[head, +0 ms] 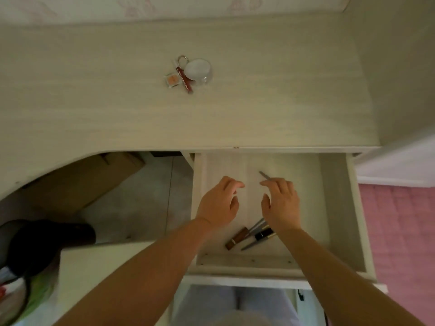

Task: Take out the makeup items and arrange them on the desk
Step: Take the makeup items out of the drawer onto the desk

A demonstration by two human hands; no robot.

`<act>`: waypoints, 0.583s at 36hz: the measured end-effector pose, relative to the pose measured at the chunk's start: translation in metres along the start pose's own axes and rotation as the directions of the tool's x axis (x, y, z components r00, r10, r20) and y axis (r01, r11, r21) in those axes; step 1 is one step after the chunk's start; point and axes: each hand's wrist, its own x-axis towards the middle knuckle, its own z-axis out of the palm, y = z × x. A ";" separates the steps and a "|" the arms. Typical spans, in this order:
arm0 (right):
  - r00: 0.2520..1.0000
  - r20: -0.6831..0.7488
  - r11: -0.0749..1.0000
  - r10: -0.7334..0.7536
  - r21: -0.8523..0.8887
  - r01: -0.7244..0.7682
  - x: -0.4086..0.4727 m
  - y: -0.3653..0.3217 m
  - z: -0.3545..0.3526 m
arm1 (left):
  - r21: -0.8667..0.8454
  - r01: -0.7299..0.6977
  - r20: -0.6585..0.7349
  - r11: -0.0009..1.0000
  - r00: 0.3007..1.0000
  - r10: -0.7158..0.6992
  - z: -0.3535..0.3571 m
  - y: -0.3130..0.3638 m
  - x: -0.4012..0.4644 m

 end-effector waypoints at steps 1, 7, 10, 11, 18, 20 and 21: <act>0.996 0.087 0.999 0.032 -0.030 -0.029 -0.010 0.007 0.002 | 0.018 0.036 0.057 0.999 0.998 -0.037 0.010 0.001 -0.009; 0.864 0.477 0.974 0.159 -0.217 -0.060 -0.047 0.047 0.012 | 0.107 0.197 0.280 0.975 0.935 -0.219 0.057 0.003 -0.034; 0.810 0.555 0.954 0.190 -0.298 -0.019 -0.055 0.061 0.018 | 0.203 0.232 0.321 0.951 0.902 -0.289 0.077 0.001 -0.035; 0.797 0.569 0.948 0.205 -0.317 -0.018 -0.057 0.065 0.020 | 0.234 0.238 0.334 0.943 0.891 -0.308 0.083 0.000 -0.035; 0.788 0.589 0.935 0.176 -0.350 0.053 -0.055 0.083 0.033 | 0.414 0.255 0.405 0.874 0.808 -0.427 0.113 -0.012 -0.030; 0.786 0.604 0.936 0.131 -0.336 0.102 -0.051 0.083 0.038 | 0.442 0.248 0.429 0.862 0.786 -0.445 0.119 -0.016 -0.030; 0.781 0.617 0.937 0.101 -0.323 0.134 -0.050 0.082 0.040 | 0.434 0.253 0.433 0.865 0.783 -0.446 0.121 -0.019 -0.029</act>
